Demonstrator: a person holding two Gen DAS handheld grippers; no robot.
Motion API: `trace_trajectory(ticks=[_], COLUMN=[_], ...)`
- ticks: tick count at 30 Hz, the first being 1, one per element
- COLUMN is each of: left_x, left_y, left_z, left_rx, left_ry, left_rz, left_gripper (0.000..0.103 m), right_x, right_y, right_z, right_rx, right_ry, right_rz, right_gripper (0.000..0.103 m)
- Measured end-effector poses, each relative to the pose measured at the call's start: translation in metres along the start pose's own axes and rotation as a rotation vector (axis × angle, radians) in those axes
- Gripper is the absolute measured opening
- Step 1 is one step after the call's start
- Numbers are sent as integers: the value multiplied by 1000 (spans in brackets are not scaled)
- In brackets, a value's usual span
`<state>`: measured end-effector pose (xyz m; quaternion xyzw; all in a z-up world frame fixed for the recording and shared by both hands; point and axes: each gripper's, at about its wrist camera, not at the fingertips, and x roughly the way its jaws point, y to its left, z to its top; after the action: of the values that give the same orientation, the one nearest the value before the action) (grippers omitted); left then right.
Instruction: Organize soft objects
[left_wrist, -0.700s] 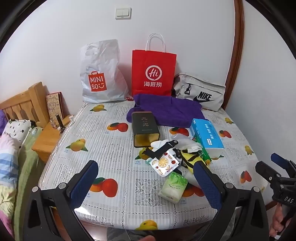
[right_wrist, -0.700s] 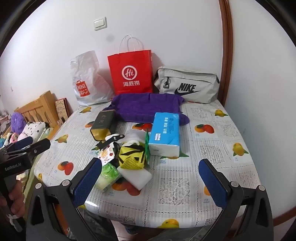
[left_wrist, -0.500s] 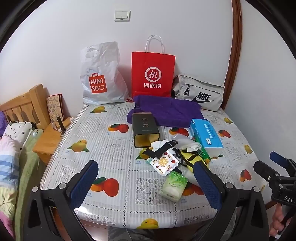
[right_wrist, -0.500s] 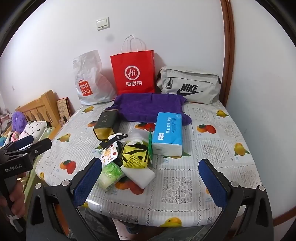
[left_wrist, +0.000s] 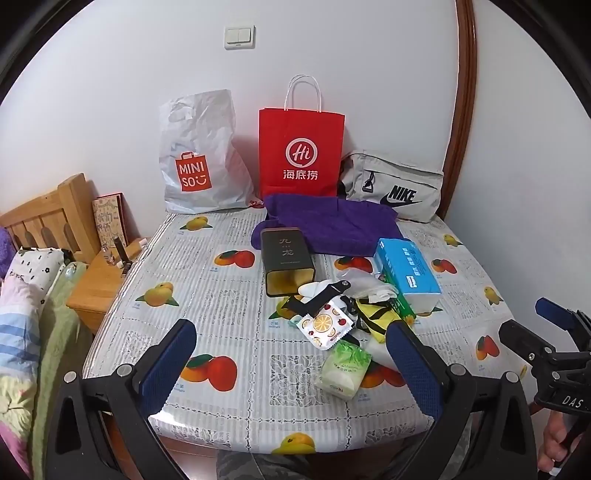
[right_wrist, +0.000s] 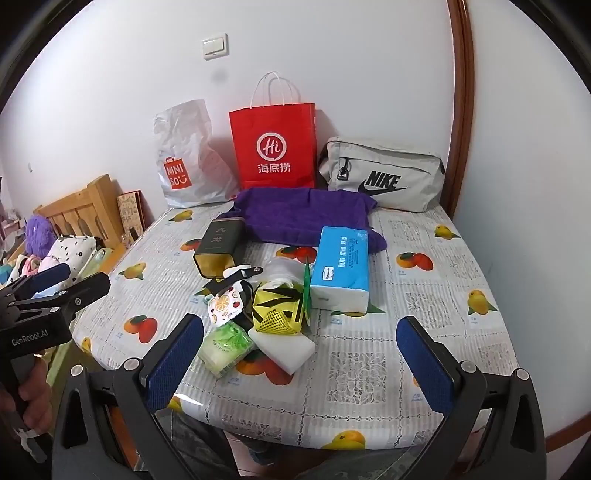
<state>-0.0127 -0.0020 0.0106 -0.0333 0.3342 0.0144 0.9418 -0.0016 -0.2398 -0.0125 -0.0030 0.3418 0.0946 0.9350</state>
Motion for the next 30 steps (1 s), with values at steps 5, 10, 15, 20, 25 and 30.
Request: trace_trajectory(ticks=[5, 10, 15, 20, 25, 30], left_x=[-1, -2, -3, -2, -2, -3], left_y=[-1, 0, 1, 1, 1, 0], left_z=[0, 2, 3, 1, 1, 1], left_rx=[1, 1, -1, -1, 2, 3], left_ry=[-1, -1, -1, -3, -4, -5], left_rz=[5, 7, 8, 7, 7, 7], left_gripper=[103, 103, 103, 103, 103, 103], right_x=[-1, -3, -4, -4, -5, -6], right_y=[0, 1, 2, 2, 2, 1], right_z=[1, 2, 2, 3, 3, 3], right_rx=[-1, -1, -2, -3, -1, 1], right_ry=[0, 2, 2, 1, -2, -5], right_rz=[2, 4, 8, 8, 7, 4], right_gripper=[103, 103, 103, 103, 103, 103])
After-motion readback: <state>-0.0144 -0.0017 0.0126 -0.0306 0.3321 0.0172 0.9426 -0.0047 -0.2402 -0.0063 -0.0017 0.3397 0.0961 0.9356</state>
